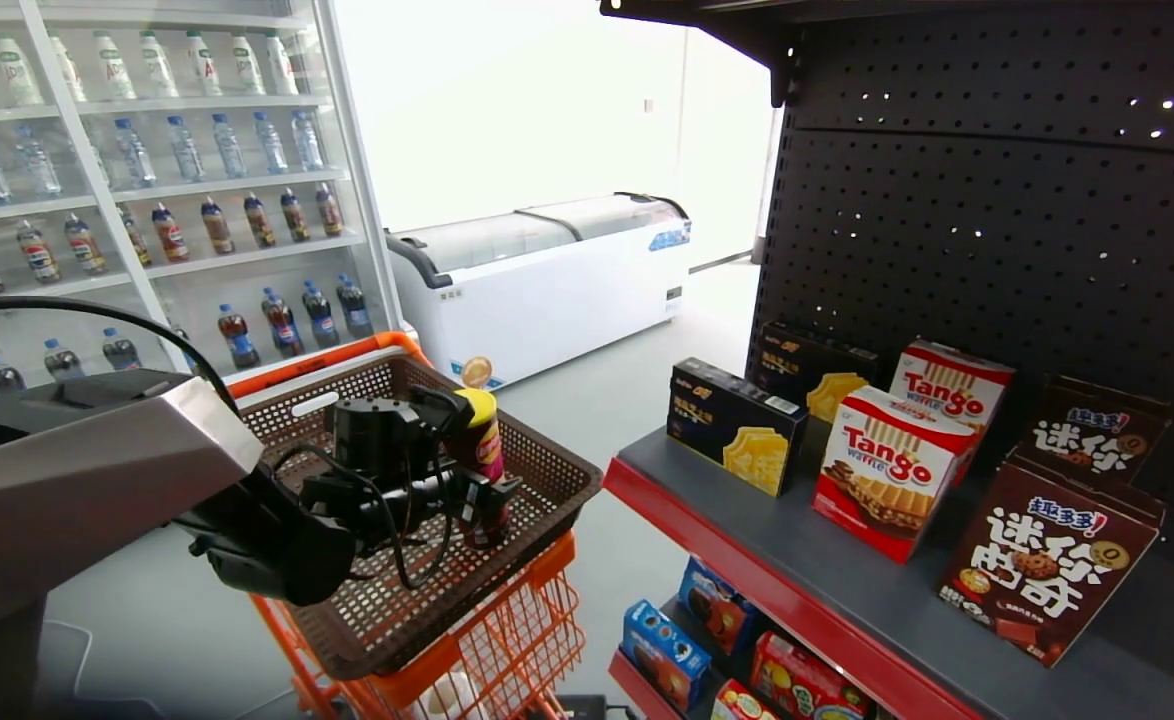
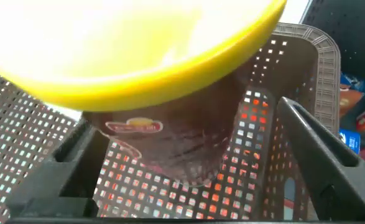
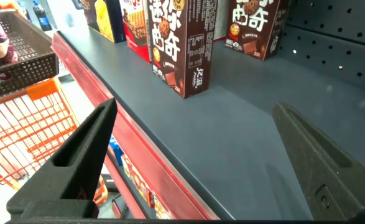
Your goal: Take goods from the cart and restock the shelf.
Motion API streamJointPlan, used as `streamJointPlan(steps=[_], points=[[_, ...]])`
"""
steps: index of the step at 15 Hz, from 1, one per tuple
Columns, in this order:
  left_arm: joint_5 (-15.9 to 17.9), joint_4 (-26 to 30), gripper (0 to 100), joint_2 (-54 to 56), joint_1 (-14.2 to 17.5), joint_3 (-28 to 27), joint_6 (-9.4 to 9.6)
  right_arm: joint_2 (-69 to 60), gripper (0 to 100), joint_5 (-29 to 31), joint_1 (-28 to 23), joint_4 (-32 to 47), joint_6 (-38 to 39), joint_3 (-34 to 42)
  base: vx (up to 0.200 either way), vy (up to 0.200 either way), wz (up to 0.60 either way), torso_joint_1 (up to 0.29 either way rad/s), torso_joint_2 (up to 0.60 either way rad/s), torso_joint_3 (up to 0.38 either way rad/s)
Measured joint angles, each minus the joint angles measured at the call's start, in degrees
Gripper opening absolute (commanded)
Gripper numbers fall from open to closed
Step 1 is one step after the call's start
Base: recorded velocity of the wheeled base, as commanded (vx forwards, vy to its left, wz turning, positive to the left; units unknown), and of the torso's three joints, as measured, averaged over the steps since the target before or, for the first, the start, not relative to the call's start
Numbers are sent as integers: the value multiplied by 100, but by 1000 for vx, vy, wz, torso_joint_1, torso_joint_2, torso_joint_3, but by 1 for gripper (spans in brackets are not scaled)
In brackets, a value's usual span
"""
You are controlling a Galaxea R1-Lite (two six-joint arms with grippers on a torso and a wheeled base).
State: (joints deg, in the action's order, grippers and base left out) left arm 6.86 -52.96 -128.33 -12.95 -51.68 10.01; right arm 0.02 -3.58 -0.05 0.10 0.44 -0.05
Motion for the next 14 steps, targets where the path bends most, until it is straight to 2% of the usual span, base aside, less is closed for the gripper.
streamJointPlan(steps=[8, 9, 11, 12, 13, 14], points=[[-29, -903, 100, -585, 13, -271, 13, 0, 100, 2, 5, -2, 0, 0, 0, 0, 0, 0, 0, 0], [-33, -972, 0, -640, 18, -295, 15, 0, 100, 0, 5, 0, 0, 0, 0, 0, 0, 0, 0, 0], [-33, -1092, 0, -730, 18, -343, 26, 0, 100, 0, 5, 0, 0, 0, 0, 0, 0, 0, 0, 0], [-110, -1095, 0, -756, 13, -363, 107, 0, 100, 0, 5, 0, 0, 0, 0, 0, 0, 0, 0, 0], [-268, -1074, 0, -769, 5, -373, 261, 0, 100, 0, 5, 0, 0, 0, 0, 0, 0, 0, 0, 0], [-586, -1054, 0, -773, -2, -350, 534, 0, 100, 2, 5, 0, 0, 0, 0, 0, 0, 0, 0, 0]])
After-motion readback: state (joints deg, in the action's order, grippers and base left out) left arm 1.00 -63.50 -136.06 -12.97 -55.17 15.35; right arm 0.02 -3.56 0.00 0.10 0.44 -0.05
